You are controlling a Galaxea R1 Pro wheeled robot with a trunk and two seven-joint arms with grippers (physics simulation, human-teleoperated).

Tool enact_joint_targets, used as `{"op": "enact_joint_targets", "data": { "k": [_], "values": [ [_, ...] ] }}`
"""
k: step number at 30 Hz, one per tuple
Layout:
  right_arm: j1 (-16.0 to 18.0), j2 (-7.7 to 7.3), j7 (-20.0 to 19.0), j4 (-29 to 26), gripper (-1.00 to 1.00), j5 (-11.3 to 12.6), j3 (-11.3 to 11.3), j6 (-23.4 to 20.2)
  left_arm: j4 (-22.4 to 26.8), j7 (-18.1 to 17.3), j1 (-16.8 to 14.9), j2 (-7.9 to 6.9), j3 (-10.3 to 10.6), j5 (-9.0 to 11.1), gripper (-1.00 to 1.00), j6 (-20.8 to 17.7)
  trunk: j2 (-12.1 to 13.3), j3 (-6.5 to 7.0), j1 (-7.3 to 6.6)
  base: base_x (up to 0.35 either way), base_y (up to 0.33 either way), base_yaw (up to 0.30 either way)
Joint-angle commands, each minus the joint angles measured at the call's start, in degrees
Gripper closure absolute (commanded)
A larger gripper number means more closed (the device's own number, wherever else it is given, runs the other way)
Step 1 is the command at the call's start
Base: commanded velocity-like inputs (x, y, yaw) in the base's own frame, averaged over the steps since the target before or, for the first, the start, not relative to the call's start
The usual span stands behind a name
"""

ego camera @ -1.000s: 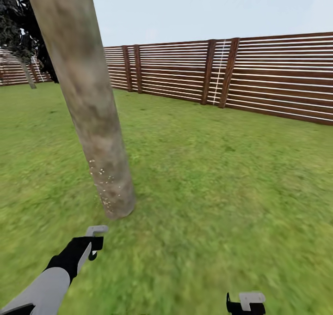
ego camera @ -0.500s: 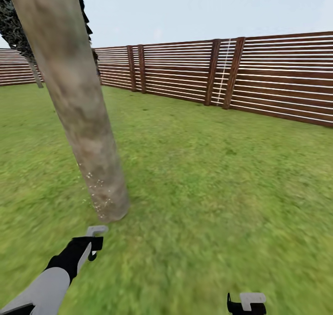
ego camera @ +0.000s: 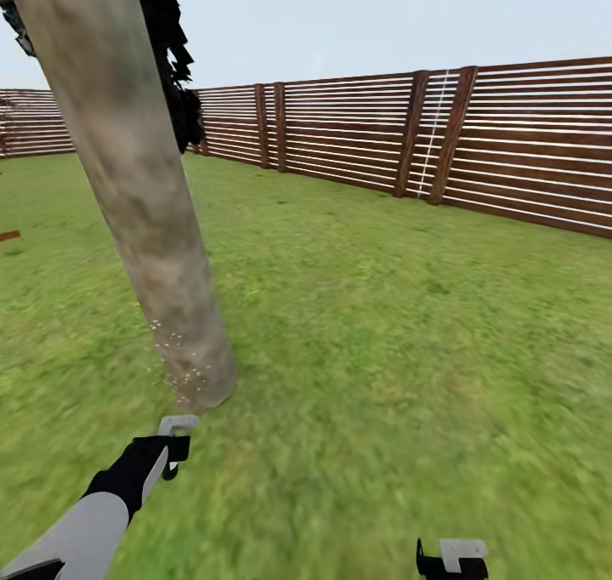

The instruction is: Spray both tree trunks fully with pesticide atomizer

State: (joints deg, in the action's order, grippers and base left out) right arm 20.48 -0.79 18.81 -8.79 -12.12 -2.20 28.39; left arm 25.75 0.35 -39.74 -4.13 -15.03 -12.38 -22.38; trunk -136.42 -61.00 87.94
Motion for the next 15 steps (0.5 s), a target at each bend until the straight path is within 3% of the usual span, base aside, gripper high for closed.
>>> {"op": "enact_joint_targets", "data": {
  "k": [1, 5, 15],
  "values": [
    [0.00, 0.00, 0.00, 0.00, -1.00, -0.01, 0.00, 0.00, 0.00, 0.00, -0.01, 0.00, 0.00, -0.01, 1.00, -0.02, 0.00, 0.00, 0.00, 0.000, -0.273, 0.277],
    [0.00, 0.00, 0.00, 0.00, -1.00, -0.01, 0.00, 0.00, 0.00, -0.01, 0.00, 0.00, 0.00, -0.01, 1.00, -0.03, 0.00, 0.00, 0.00, 0.000, -0.273, 0.200],
    [0.00, 0.00, -0.09, -0.01, -1.00, -0.01, 0.00, 0.00, 0.00, -0.09, 0.01, -0.08, 0.00, -0.01, 1.00, -0.03, 0.00, 0.00, 0.00, 0.062, -0.273, 0.009]
  ]
}}
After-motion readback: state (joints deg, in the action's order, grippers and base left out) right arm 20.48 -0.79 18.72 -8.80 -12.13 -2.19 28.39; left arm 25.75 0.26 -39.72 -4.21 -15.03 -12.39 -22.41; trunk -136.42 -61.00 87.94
